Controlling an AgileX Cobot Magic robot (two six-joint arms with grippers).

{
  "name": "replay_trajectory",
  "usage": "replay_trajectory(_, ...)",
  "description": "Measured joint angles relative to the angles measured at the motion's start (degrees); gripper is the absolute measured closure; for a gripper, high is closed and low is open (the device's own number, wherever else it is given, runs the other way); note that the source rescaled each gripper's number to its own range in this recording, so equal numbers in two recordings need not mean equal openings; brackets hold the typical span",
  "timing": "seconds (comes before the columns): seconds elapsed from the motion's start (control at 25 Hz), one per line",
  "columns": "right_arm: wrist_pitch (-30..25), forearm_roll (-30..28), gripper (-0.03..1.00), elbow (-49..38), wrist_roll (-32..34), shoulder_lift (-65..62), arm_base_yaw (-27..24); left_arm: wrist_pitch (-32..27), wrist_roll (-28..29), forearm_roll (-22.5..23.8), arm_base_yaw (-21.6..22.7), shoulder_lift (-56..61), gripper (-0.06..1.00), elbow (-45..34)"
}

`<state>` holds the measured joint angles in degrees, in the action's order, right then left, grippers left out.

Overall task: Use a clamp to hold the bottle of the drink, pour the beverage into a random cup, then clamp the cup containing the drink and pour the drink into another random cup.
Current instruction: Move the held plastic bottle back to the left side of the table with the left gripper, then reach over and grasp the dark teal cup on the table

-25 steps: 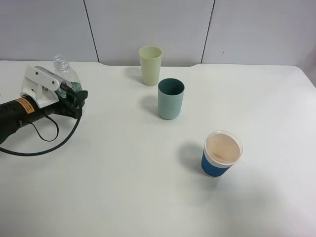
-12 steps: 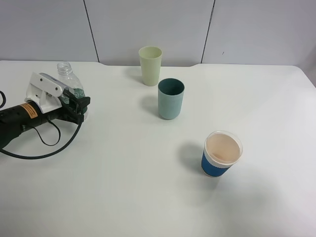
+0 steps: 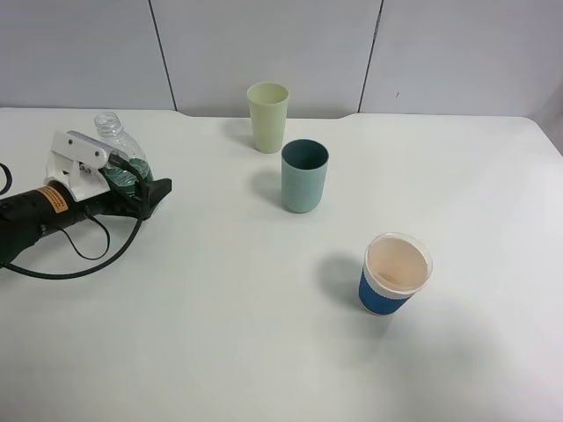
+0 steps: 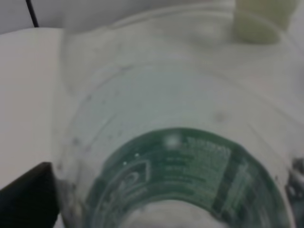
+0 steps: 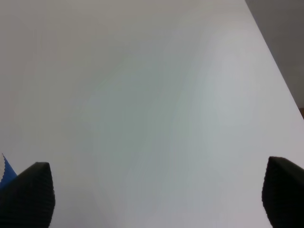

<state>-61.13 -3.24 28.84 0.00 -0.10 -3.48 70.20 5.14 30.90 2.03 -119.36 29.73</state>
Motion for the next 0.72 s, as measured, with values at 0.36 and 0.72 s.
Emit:
replay_trajectory(0.36,0.0,0.0,0.18,0.0,0.0,0.0,0.0,-0.3,0.3,-0.7,0.0,3.1,-0.05,-1.8)
replay_trajectory(0.72,0.0,0.0,0.18,0.0,0.0,0.0,0.0,-0.3,-1.4,-8.9,0.0,13.9,-0.05,-14.5)
